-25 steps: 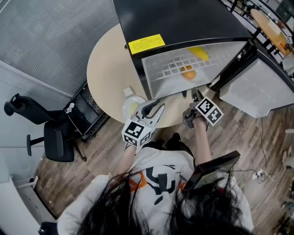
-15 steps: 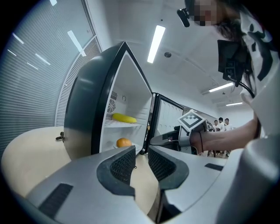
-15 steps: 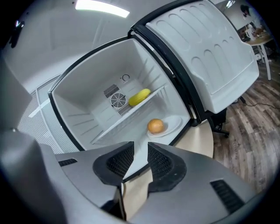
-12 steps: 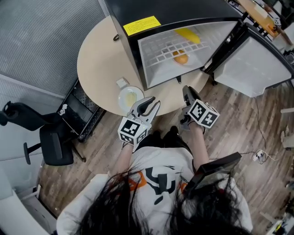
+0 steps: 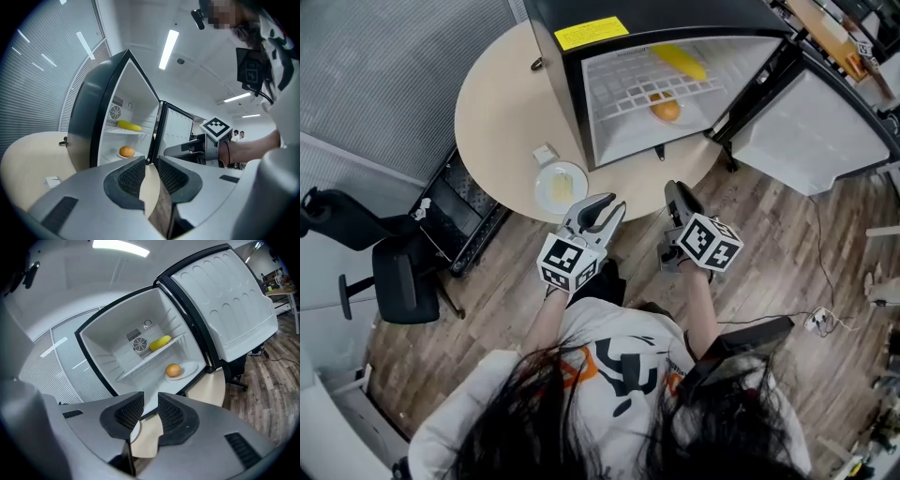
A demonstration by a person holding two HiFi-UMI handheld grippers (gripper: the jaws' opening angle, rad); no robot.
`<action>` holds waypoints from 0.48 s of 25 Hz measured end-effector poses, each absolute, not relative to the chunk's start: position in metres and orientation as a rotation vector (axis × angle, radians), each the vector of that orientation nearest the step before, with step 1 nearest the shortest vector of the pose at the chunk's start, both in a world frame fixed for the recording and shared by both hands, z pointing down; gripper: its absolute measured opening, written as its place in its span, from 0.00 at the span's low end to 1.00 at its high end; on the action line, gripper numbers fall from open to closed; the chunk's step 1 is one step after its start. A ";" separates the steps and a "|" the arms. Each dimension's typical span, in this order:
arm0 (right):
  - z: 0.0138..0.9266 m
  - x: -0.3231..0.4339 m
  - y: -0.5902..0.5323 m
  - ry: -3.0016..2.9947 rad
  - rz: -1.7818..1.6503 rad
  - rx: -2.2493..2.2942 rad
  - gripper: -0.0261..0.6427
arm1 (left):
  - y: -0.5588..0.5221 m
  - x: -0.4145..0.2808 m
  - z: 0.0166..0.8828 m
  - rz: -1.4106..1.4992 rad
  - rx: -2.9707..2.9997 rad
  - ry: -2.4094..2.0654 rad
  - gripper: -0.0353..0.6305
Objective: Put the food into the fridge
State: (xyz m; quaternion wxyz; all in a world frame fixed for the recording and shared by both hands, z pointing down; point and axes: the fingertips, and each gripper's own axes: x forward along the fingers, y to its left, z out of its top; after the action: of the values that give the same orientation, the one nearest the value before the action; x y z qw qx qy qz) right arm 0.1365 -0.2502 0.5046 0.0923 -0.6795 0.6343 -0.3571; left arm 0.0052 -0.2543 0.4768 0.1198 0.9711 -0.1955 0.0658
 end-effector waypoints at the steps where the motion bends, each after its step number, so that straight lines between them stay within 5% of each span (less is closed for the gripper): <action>1: 0.505 0.137 -0.245 1.885 -1.063 -2.012 0.19 | -0.250 0.007 0.476 0.193 2.837 -0.572 0.20; 12: 0.507 0.144 -0.149 1.929 -1.093 -1.942 0.18 | -0.153 0.029 0.473 0.222 2.841 -0.602 0.20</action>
State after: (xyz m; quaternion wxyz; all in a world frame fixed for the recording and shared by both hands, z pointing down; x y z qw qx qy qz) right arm 0.1440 -0.1487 0.5072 0.0968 -0.6557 0.6515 -0.3691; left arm 0.0286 -0.1534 0.4728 0.1142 0.9691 -0.2054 0.0756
